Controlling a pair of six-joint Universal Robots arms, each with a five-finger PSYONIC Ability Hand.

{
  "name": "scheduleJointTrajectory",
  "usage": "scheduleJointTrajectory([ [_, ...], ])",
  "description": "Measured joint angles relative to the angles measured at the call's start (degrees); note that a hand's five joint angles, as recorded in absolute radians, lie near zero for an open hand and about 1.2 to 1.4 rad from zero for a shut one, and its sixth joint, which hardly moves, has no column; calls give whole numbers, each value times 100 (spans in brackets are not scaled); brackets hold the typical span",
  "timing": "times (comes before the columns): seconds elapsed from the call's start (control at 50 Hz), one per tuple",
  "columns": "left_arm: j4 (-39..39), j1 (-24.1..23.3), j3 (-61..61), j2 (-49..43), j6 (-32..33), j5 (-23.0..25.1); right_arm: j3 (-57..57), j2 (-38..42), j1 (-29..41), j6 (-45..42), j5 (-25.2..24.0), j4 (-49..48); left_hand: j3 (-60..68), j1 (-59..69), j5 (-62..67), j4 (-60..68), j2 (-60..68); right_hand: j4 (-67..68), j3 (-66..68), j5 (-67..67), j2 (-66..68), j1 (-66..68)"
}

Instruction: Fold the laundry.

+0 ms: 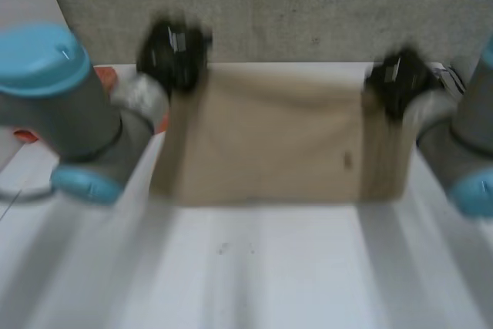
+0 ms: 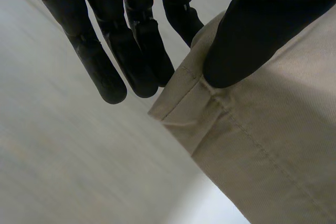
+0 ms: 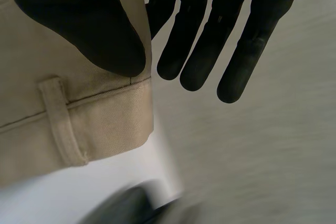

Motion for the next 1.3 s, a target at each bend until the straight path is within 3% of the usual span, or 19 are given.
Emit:
scheduleJointTrajectory([
  [0.08,1301,51,715,14,6,13,-1035,-1,68,539,119,-932,0,0,0,0,0,0,0,0,-1,0],
  [0.18,2044,157,1021,104,-235,20,-1437,-151,100,942,138,-1903,0,0,54,0,0,0,0,7,-1,0],
  [0.4,1225,293,170,178,-832,39,-951,193,148,1005,17,-2240,4,0,54,0,0,0,0,15,-1,0],
  [0.68,1306,223,-1469,-682,-885,51,152,1375,160,901,49,-1351,4,0,55,0,1,0,0,15,-1,0],
  [0.78,1286,193,-2037,-636,-894,43,643,1292,138,826,44,-904,4,0,55,0,1,0,0,15,-1,0],
  [0.86,1148,146,-2499,-89,-883,28,1116,753,125,733,36,-508,4,0,55,0,1,0,0,15,0,0],
  [0.98,111,-17,-3192,1263,-819,27,1847,-420,110,312,19,441,4,0,55,0,4,0,0,15,1,0],
  [1.16,-3276,-395,-3717,2617,-767,41,3157,-1692,77,-868,-9,2505,5,0,55,0,17,0,0,15,1,0],
  [1.28,-3850,-600,-3675,2571,-762,26,3500,-1809,76,-1060,-21,2563,-22,-35,41,-27,-54,0,0,15,1,0],
  [1.3,-3767,-612,-3641,2521,-762,23,3528,-1800,77,-1056,-23,2483,-973,-952,-832,-1000,-1099,0,0,15,1,0],
])
